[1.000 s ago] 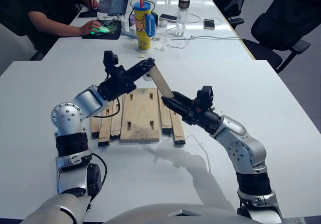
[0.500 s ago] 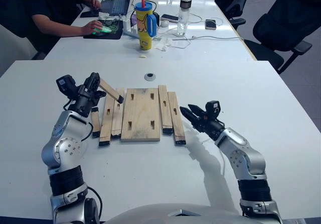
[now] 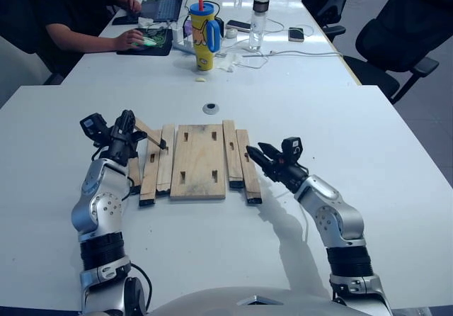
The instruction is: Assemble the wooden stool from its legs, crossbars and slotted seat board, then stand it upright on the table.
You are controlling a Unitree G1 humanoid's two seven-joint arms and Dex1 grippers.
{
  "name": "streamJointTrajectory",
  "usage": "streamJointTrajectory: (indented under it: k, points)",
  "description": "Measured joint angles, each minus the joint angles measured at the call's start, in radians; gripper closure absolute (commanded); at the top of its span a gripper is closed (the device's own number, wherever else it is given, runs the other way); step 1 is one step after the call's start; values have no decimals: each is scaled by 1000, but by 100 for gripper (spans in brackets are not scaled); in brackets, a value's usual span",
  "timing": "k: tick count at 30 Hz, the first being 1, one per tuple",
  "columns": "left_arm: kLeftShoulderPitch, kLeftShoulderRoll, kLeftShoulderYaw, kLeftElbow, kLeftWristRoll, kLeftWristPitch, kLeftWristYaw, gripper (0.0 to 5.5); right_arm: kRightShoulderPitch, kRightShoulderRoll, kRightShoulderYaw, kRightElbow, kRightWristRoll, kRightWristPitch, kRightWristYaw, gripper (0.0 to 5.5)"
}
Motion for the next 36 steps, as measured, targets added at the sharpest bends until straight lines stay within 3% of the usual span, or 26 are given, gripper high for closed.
streamJointTrajectory:
  k: [21, 36]
  points:
    - [-17, -5, -25, 57, 93, -41, 31, 504, -11, -2, 22, 6, -21, -3, 6, 305]
    - [-14, 31, -224, 21, 352, -50, 90, 504, 12, -5, 72, -26, -80, 3, -24, 305]
